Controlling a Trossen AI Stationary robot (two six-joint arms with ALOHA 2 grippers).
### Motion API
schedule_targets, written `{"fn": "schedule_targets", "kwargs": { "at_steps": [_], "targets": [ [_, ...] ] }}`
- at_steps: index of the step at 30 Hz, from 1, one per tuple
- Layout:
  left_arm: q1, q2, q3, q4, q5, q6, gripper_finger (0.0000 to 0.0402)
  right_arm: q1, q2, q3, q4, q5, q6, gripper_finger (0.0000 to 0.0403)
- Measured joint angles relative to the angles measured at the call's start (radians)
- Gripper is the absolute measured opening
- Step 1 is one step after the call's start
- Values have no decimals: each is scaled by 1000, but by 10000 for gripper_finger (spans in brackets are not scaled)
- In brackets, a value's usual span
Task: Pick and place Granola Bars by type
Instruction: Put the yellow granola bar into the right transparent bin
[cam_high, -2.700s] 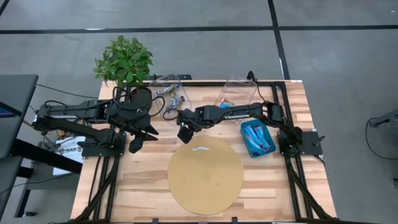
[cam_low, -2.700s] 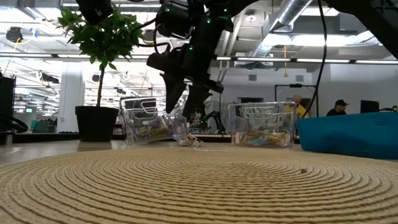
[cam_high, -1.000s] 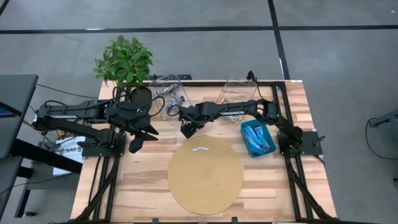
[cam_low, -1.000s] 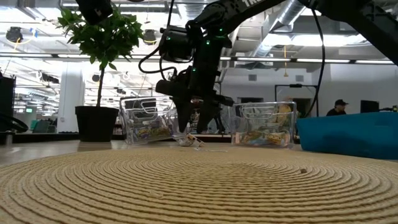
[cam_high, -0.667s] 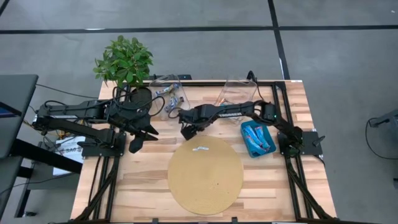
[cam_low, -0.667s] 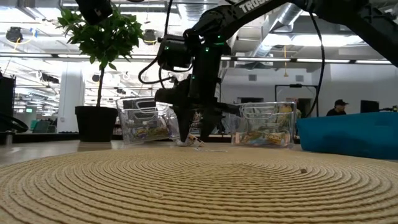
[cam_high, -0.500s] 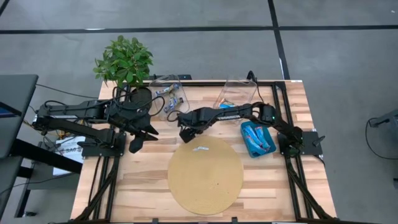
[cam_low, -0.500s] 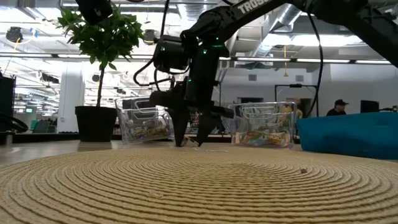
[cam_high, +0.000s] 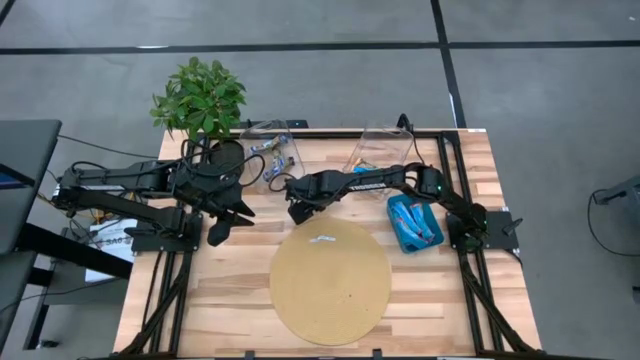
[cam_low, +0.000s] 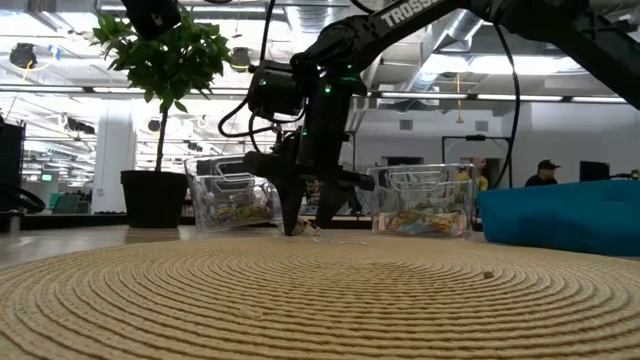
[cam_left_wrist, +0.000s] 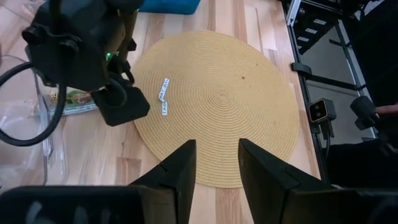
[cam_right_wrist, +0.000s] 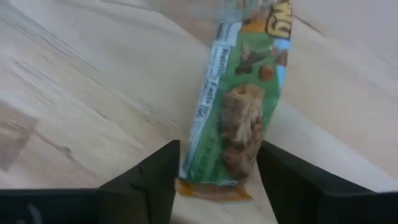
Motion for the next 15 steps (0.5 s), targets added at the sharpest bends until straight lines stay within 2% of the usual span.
{"fn": "schedule_targets", "kwargs": {
  "at_steps": [9,15],
  "targets": [
    [0,0,0,0,0,0,111,-11,-1,0,25,-3,-3,102],
    [0,0,0,0,0,0,111,-9,-2,2,6,-19,-10,93]
  ]
}}
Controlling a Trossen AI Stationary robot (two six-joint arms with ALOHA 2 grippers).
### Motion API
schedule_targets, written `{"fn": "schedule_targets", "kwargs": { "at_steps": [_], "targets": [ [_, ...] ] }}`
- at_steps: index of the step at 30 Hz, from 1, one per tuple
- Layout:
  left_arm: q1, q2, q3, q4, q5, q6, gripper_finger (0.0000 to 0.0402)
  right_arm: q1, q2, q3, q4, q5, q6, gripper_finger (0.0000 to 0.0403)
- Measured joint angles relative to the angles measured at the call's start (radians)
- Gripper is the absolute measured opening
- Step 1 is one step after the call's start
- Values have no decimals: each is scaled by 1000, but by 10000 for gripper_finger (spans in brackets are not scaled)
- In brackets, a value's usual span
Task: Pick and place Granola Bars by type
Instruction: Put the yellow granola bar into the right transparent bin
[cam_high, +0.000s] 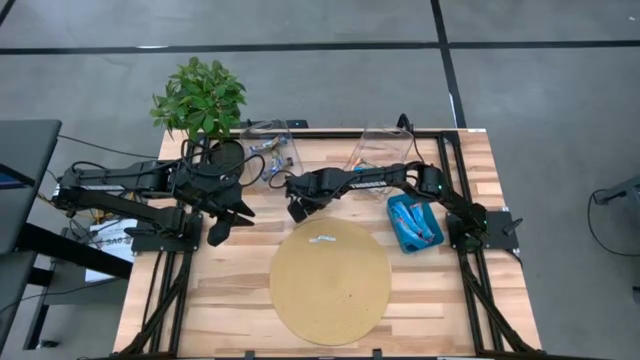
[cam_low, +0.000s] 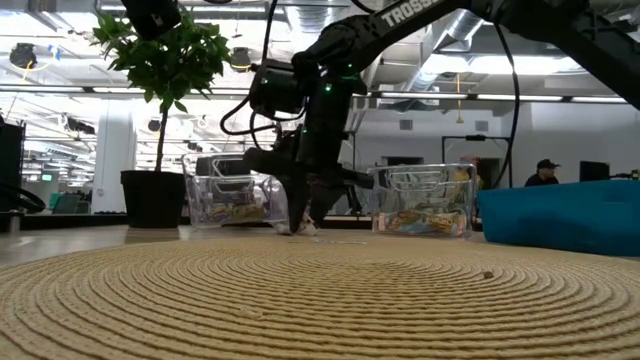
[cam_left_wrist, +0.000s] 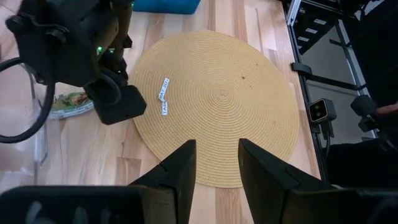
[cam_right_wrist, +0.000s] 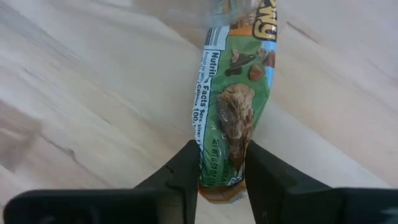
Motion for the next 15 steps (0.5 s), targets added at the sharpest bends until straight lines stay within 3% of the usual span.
{"fn": "schedule_targets", "kwargs": {
  "at_steps": [11,15],
  "targets": [
    [0,0,0,0,0,3,111,11,-1,18,-250,0,-175,86],
    [0,0,0,0,-1,14,111,11,3,51,-269,-2,-216,84]
  ]
}}
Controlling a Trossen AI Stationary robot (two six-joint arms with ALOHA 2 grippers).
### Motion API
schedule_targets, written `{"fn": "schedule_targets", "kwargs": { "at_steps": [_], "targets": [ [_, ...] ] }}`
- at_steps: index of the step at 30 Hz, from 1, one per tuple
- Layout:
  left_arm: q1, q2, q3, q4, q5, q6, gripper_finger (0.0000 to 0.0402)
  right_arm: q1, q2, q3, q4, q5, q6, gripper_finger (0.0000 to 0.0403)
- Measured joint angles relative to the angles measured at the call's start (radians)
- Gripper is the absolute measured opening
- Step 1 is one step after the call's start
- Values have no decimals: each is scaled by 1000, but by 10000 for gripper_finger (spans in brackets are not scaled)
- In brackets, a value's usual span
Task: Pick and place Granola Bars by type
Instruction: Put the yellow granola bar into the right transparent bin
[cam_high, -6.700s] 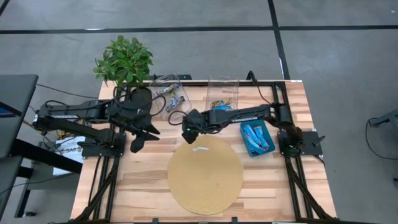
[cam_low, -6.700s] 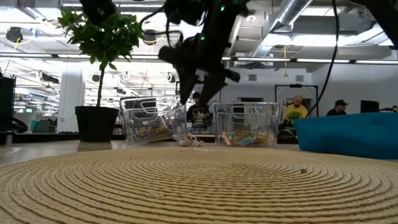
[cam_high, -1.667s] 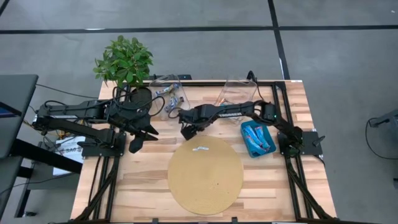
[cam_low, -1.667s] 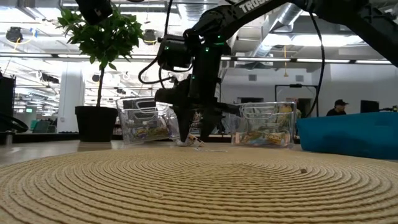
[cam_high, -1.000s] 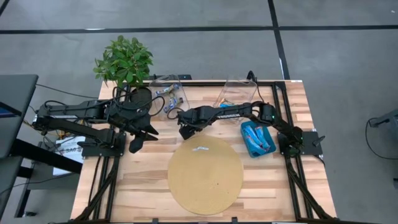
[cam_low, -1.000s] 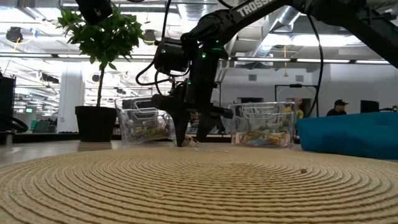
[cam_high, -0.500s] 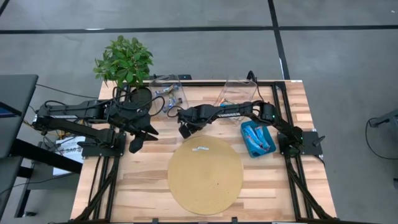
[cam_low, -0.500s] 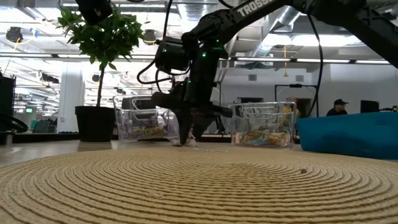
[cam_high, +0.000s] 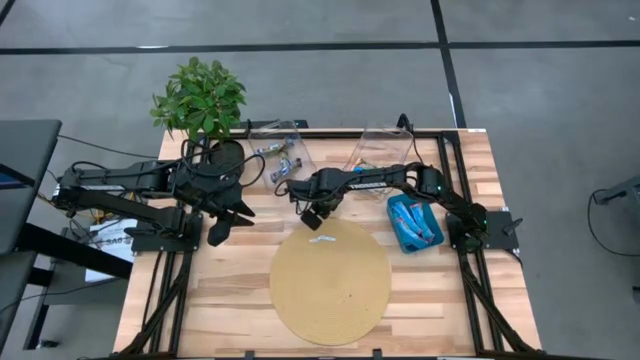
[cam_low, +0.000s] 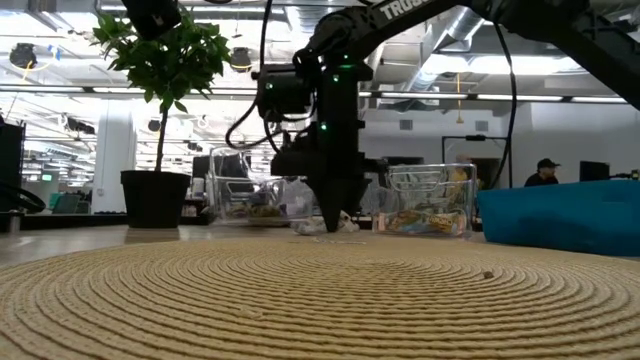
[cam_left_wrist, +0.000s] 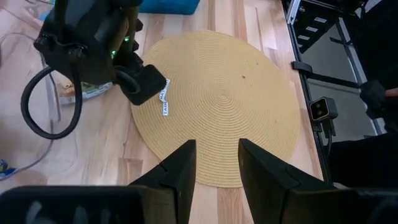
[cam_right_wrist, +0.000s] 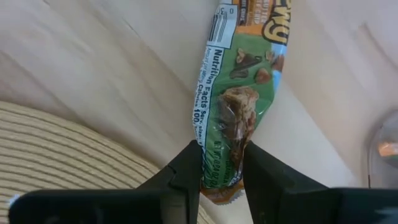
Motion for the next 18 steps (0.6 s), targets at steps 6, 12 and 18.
{"fn": "schedule_targets", "kwargs": {
  "at_steps": [6,12,18],
  "targets": [
    [0,39,0,-2,-55,-21,111,-6,0,45,-3,7,-11,84],
    [0,168,0,-18,-94,50,111,-8,0,55,-3,14,-11,84],
    [0,267,-1,-70,-287,150,111,-4,0,55,-2,16,-13,84]
  ]
}}
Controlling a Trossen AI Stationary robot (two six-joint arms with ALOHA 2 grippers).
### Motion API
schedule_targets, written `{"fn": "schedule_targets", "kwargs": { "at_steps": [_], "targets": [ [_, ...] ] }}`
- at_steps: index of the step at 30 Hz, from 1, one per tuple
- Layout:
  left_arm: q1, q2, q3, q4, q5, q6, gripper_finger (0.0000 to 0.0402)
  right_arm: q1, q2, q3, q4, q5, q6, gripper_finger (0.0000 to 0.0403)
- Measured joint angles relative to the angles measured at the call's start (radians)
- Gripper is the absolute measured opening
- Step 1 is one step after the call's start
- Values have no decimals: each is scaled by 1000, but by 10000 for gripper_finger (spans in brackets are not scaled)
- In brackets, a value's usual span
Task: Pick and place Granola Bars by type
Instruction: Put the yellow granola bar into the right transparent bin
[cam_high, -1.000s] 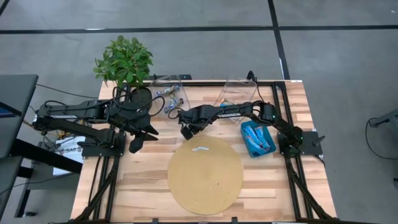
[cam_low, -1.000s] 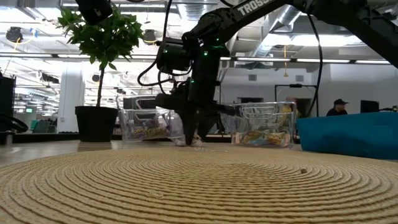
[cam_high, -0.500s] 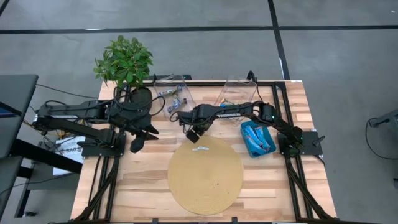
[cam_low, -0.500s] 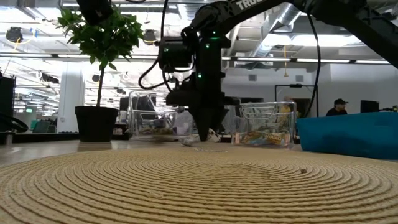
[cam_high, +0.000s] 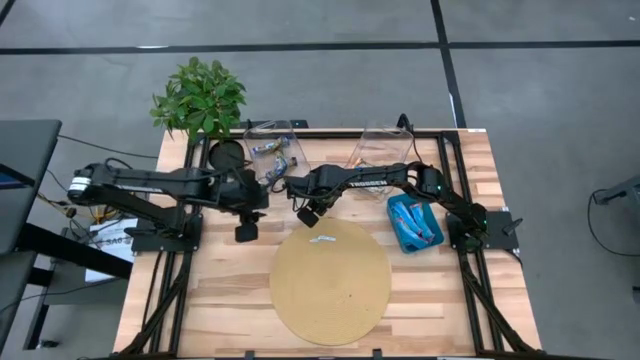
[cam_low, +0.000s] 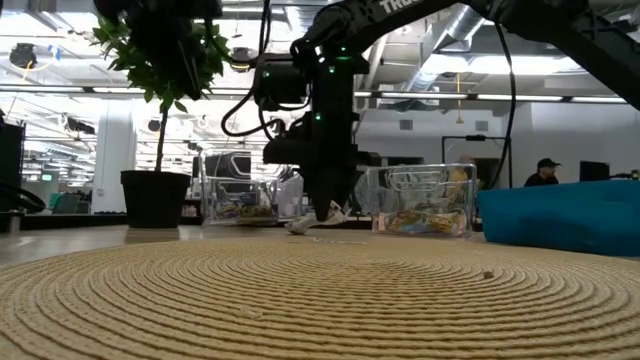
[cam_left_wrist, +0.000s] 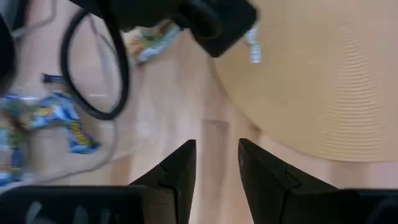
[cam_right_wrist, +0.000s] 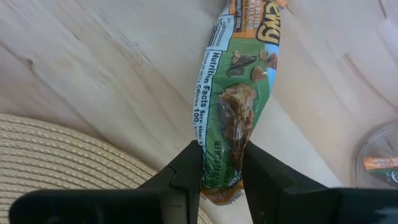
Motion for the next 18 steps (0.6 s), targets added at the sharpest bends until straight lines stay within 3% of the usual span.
{"fn": "schedule_targets", "kwargs": {
  "at_steps": [6,18],
  "targets": [
    [19,59,0,27,-46,53,105,10,0,0,2,0,2,84],
    [39,134,0,17,-148,98,55,26,-2,1,3,-3,2,78]
  ]
}}
